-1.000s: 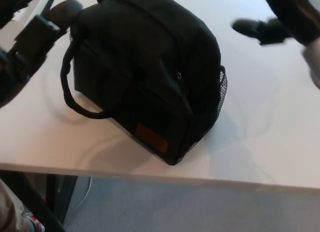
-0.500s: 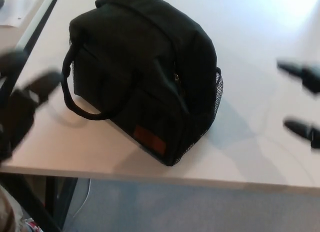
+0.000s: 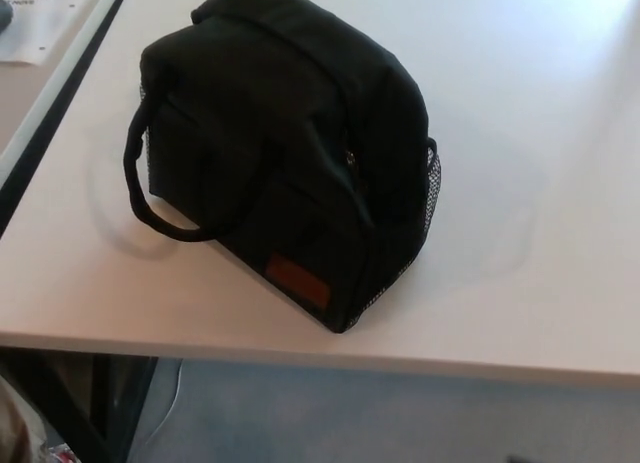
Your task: A lunch bag is kept on the middle of the desk and the robot uses both its hands to grab the opening of the bag from the left and right and moves its hands away from each other to spread the bag open
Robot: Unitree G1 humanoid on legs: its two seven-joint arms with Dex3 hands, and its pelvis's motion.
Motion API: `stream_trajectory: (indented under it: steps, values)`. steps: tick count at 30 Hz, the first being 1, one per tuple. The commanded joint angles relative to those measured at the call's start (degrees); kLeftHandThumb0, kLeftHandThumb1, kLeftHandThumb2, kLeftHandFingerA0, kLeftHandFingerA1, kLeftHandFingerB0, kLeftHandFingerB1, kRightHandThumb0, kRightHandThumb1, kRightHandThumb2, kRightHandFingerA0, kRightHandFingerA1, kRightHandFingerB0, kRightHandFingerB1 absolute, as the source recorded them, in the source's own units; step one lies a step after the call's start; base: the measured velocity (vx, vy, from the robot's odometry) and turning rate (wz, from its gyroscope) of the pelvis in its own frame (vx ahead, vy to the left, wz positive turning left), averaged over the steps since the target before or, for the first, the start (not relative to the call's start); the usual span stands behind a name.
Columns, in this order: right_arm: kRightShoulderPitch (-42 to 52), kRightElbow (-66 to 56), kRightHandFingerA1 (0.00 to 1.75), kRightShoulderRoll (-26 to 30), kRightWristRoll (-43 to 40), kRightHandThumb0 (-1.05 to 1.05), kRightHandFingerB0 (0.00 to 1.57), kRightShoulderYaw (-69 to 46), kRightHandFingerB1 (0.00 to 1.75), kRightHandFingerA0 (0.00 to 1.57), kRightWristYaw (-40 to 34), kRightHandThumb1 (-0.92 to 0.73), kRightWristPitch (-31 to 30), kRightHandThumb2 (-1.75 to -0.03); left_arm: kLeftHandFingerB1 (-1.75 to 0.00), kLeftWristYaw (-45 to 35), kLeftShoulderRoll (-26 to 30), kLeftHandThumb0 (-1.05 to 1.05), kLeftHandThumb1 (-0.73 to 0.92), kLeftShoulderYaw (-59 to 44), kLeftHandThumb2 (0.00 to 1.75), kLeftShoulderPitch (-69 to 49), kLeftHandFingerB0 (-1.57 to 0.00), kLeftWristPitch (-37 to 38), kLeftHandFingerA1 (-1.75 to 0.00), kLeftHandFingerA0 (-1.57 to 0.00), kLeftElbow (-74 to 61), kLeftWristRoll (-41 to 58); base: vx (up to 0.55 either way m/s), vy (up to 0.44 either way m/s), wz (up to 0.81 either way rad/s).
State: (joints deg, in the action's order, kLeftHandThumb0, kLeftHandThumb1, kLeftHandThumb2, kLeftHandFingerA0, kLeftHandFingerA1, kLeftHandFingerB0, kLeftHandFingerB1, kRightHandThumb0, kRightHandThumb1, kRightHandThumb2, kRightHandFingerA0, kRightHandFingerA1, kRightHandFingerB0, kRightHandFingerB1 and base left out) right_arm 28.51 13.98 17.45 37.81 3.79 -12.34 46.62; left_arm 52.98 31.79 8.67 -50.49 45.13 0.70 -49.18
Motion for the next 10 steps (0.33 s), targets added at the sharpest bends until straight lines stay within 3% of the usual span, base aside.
stream_trajectory:
  steps: [1, 3, 9, 10]
  values:
    - [7.61, 10.9, 0.37, -2.84, -1.3, -0.25, 0.02, 8.23, 0.25, 0.24, -3.98, -0.59, 9.77, -0.57, -0.47, -3.94, -3.73, 0.19, 0.41, 9.74, 1.06, -15.93, -0.05, 11.69, -0.52, -0.14, 4.21, 17.37, 0.0, 0.0, 0.0]
    - [8.39, 11.18, 0.37, -2.71, -1.2, -0.22, 0.09, 9.02, 0.21, 0.27, -4.76, -0.55, 11.25, -0.6, -0.48, -9.54, -2.15, 0.17, 0.43, 10.65, 1.04, -18.39, -0.07, 6.85, -0.54, -0.18, 0.5, 22.14, 0.0, 0.0, 0.0]
    - [8.21, 11.62, 0.37, -1.66, 0.48, -0.21, 0.11, 10.55, 0.27, 0.3, -6.12, -0.54, 13.06, -0.56, -0.44, -9.95, -2.16, 0.21, 0.4, 10.65, 1.06, -15.18, 0.0, 10.77, -0.52, -0.13, 5.84, 24.91, 0.0, 0.0, 0.0]
    - [8.15, 11.31, 0.37, -1.51, 0.65, -0.23, 0.11, 10.67, 0.26, 0.29, -6.1, -0.54, 12.75, -0.57, -0.28, -9.99, -2.36, 0.21, 0.42, 10.42, 1.02, -14.95, -0.14, 10.85, -0.4, -0.24, 6.29, 25.22, 0.0, 0.0, 0.0]
